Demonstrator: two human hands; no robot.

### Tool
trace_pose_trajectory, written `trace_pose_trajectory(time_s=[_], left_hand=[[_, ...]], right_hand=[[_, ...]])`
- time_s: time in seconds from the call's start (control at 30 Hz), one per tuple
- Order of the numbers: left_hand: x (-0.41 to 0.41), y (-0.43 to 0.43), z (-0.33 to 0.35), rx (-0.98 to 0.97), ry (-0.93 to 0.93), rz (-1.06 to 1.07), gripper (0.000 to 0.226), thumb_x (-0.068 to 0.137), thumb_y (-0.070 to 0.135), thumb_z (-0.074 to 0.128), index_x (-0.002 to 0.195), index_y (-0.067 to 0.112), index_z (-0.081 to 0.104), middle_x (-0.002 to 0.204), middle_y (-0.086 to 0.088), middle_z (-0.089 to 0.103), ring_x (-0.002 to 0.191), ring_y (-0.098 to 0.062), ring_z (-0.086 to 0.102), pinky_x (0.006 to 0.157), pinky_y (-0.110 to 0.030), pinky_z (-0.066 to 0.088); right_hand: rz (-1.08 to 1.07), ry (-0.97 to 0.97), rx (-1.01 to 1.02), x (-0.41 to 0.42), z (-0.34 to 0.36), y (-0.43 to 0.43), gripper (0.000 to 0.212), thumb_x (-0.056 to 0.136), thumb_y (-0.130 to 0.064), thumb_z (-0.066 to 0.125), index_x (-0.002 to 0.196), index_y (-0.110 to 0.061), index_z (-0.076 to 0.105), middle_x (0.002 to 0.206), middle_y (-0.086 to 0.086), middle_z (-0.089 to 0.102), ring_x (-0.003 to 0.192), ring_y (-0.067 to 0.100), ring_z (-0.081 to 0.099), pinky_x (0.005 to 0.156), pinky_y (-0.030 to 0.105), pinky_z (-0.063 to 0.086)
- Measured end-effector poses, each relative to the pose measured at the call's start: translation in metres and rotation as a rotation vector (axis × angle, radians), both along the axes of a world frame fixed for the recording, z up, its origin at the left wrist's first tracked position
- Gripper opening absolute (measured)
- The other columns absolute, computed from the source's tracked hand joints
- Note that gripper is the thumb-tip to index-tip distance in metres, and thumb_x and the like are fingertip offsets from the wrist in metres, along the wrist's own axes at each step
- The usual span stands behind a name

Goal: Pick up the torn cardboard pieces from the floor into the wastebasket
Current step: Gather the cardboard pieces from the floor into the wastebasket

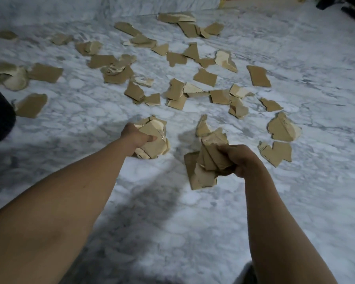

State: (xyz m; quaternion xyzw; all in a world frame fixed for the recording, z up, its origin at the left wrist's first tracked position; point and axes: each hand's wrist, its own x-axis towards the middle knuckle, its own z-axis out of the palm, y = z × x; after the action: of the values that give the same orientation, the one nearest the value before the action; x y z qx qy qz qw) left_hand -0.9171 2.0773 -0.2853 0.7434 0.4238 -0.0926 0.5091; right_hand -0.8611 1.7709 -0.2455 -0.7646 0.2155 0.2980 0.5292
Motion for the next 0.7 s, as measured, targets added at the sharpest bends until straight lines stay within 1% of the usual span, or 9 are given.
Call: trace_pose_trajectory(time_s=[0.07, 0.17, 0.23, 0.3, 0.4, 0.47, 0.53, 0.6, 0.7], left_hand=[[0.014, -0.010, 0.002, -0.039, -0.056, 0.044, 0.094, 0.050, 0.039, 0.095, 0.128, 0.012, 0.049, 0.126, -0.008, 0.060, 0.111, -0.031, 0.060, 0.084, -0.050, 0.057], [0.036, -0.038, 0.016, -0.050, -0.137, 0.088, 0.104, 0.057, 0.038, 0.093, 0.142, 0.013, 0.038, 0.142, -0.007, 0.049, 0.124, -0.029, 0.052, 0.090, -0.048, 0.055], [0.054, -0.058, 0.024, -0.002, -0.197, 0.044, 0.105, 0.066, 0.035, 0.090, 0.149, 0.013, 0.029, 0.150, -0.006, 0.040, 0.134, -0.028, 0.044, 0.098, -0.044, 0.050], [0.072, -0.076, 0.031, 0.018, -0.243, -0.018, 0.106, 0.069, 0.036, 0.088, 0.151, 0.012, 0.026, 0.153, -0.007, 0.037, 0.138, -0.027, 0.039, 0.103, -0.041, 0.047], [0.095, -0.101, 0.036, -0.025, -0.248, -0.104, 0.104, 0.072, 0.036, 0.087, 0.151, 0.013, 0.024, 0.153, -0.005, 0.036, 0.138, -0.026, 0.039, 0.099, -0.037, 0.047], [0.105, -0.115, 0.033, -0.032, -0.211, -0.167, 0.102, 0.071, 0.036, 0.087, 0.150, 0.012, 0.026, 0.152, -0.006, 0.037, 0.136, -0.026, 0.041, 0.097, -0.034, 0.047], [0.112, -0.130, 0.028, 0.006, -0.159, -0.253, 0.099, 0.069, 0.038, 0.088, 0.146, 0.011, 0.031, 0.149, -0.010, 0.038, 0.131, -0.028, 0.046, 0.097, -0.033, 0.047], [0.115, -0.143, 0.022, 0.127, -0.081, -0.369, 0.097, 0.072, 0.041, 0.085, 0.146, 0.010, 0.030, 0.149, -0.014, 0.029, 0.129, -0.030, 0.046, 0.094, -0.032, 0.045], [0.117, -0.157, 0.004, 0.276, 0.006, -0.529, 0.099, 0.074, 0.045, 0.083, 0.146, 0.009, 0.026, 0.148, -0.016, 0.019, 0.127, -0.031, 0.046, 0.094, -0.032, 0.045]], right_hand=[[0.103, 0.018, -0.143, -0.009, -0.016, 0.010, 0.047, 0.091, -0.030, 0.071, 0.118, 0.007, 0.063, 0.109, 0.021, 0.068, 0.095, 0.037, 0.068, 0.082, 0.049, 0.060], [0.358, -0.077, -0.466, -0.034, -0.029, 0.038, 0.061, 0.091, -0.045, 0.057, 0.133, -0.001, 0.053, 0.130, 0.018, 0.055, 0.119, 0.036, 0.050, 0.089, 0.041, 0.046], [0.324, -0.076, -0.452, -0.044, -0.034, 0.048, 0.072, 0.084, -0.055, 0.060, 0.136, -0.007, 0.047, 0.131, 0.012, 0.053, 0.121, 0.035, 0.050, 0.099, 0.043, 0.046], [0.226, -0.046, -0.385, -0.044, -0.036, 0.049, 0.080, 0.073, -0.058, 0.067, 0.133, -0.008, 0.048, 0.122, 0.009, 0.060, 0.112, 0.032, 0.058, 0.100, 0.049, 0.049], [0.187, -0.021, -0.273, -0.036, -0.028, 0.037, 0.074, 0.074, -0.048, 0.076, 0.127, -0.002, 0.053, 0.108, 0.009, 0.064, 0.101, 0.029, 0.065, 0.090, 0.047, 0.058], [0.095, 0.003, -0.171, -0.027, -0.018, 0.015, 0.043, 0.083, -0.030, 0.079, 0.108, 0.001, 0.062, 0.097, 0.013, 0.066, 0.086, 0.029, 0.068, 0.065, 0.040, 0.062], [-0.025, 0.035, -0.090, -0.017, -0.008, -0.021, 0.021, 0.084, -0.015, 0.079, 0.090, 0.001, 0.066, 0.085, 0.017, 0.067, 0.063, 0.027, 0.066, 0.043, 0.034, 0.055], [-0.141, -0.016, -0.122, -0.003, -0.003, -0.065, 0.022, 0.083, -0.013, 0.080, 0.094, 0.003, 0.068, 0.088, 0.023, 0.068, 0.056, 0.028, 0.065, 0.043, 0.035, 0.053], [-0.236, -0.114, -0.226, 0.019, 0.005, -0.115, 0.033, 0.086, -0.017, 0.079, 0.109, 0.002, 0.064, 0.093, 0.020, 0.067, 0.067, 0.031, 0.065, 0.045, 0.035, 0.054]])
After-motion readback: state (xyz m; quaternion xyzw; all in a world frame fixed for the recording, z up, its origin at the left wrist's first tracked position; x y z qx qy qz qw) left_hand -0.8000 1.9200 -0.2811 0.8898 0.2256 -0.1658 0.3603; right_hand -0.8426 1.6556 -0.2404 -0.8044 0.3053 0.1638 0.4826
